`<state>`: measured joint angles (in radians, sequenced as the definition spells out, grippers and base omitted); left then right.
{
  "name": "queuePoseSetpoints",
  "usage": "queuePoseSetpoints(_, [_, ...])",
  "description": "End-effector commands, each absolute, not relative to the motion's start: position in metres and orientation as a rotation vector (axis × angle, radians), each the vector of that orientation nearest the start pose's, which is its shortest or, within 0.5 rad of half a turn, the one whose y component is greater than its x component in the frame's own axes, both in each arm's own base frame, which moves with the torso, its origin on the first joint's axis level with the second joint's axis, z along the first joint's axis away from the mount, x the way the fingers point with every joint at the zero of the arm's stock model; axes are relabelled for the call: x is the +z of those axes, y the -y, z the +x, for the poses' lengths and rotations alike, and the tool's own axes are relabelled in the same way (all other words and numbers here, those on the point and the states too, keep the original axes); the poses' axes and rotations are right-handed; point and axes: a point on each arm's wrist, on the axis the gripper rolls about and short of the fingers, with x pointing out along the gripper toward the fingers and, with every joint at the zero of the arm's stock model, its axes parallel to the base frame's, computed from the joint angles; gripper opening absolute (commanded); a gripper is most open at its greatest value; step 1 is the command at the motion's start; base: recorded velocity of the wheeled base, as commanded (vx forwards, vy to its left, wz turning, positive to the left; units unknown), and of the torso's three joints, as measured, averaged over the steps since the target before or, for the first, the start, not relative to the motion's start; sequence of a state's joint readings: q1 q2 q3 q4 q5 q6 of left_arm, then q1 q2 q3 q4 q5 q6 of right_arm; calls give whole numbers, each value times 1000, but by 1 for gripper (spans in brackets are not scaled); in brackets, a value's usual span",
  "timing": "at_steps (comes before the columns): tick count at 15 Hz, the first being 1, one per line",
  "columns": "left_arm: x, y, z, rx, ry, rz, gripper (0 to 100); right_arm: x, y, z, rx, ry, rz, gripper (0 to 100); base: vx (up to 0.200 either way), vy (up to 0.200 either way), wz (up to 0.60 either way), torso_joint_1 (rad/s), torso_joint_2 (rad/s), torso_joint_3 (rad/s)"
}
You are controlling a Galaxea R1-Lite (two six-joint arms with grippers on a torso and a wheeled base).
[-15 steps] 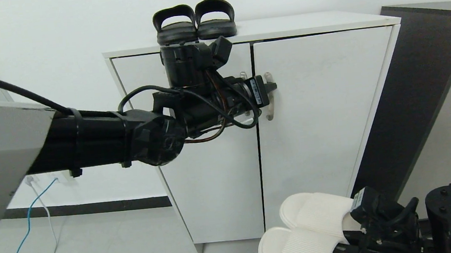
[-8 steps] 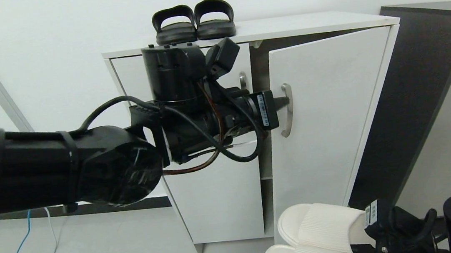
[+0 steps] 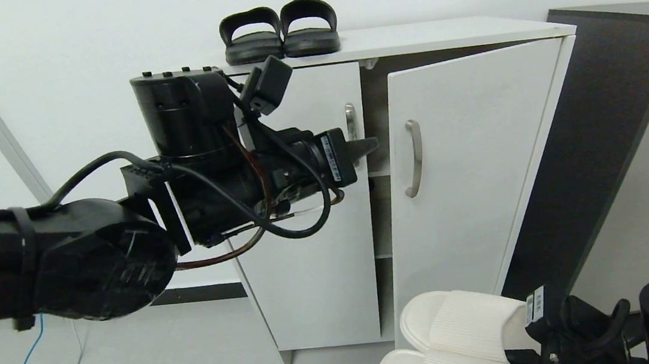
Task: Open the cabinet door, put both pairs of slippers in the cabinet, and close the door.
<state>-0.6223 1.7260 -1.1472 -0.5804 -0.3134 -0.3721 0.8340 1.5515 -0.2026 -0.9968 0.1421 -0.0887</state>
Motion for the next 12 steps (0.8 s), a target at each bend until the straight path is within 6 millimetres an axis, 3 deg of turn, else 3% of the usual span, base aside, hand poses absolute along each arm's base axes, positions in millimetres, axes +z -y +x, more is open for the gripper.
queuePoseSetpoints(1, [261,201,281,-904,-176,-350,0,111,-152,134,982,-302,-205,0,0,0,0,0,0,0])
queuePoseSetpoints(8, [252,232,327,-898,-160,-359,0,111,-153,132,992,-296,-218,0,0,0,0,0,0,0])
queuePoseSetpoints(10, [250,234,326,-900,-167,-365,0,111,-153,131,996,-297,-219,0,0,0,0,0,0,0])
queuePoseSetpoints(12, [251,243,312,-936,-175,-362,0,110,-154,131,998,-300,-223,0,-200,0,0,5,2,0])
